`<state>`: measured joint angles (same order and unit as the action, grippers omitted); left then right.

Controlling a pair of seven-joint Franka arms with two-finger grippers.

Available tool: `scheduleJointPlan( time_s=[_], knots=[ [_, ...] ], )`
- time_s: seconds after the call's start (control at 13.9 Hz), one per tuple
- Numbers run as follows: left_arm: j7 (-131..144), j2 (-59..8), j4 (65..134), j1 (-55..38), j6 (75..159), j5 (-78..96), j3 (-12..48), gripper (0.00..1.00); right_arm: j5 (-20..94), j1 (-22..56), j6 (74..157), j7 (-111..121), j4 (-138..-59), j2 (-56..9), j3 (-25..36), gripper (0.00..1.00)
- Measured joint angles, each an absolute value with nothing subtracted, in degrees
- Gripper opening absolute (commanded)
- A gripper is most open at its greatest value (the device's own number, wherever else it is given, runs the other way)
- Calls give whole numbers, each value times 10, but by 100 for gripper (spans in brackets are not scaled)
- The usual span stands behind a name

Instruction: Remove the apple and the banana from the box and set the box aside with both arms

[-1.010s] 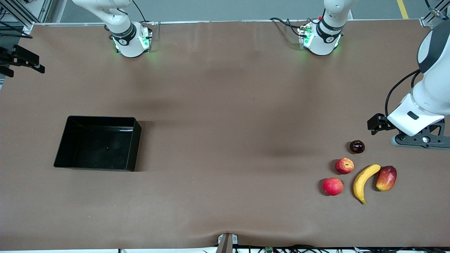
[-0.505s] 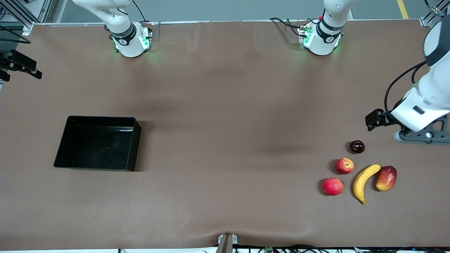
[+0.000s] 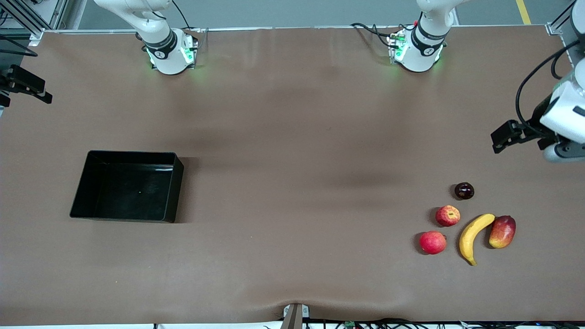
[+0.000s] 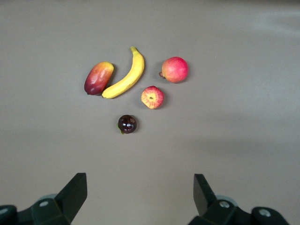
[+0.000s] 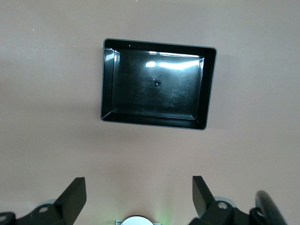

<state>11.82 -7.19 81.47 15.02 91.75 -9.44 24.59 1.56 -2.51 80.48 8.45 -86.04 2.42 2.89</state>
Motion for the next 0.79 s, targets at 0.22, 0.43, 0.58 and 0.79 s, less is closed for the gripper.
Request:
scheduleJointPlan(
  time_s=[0.22, 0.43, 0.58, 0.79],
  knots=[
    [116, -35, 844, 72, 914, -50, 150, 100, 16, -25, 812, 85, -860, 24, 29, 100],
    [78, 8, 888, -4, 914, -21, 56, 100, 15, -25, 813, 85, -860, 24, 30, 100],
    [62, 34, 911, -53, 914, -4, 1, 100, 15, -26, 813, 85, -860, 24, 30, 100],
    [45, 61, 933, -65, 912, -2, -14, 100, 15, -26, 813, 85, -860, 23, 30, 100]
  ],
)
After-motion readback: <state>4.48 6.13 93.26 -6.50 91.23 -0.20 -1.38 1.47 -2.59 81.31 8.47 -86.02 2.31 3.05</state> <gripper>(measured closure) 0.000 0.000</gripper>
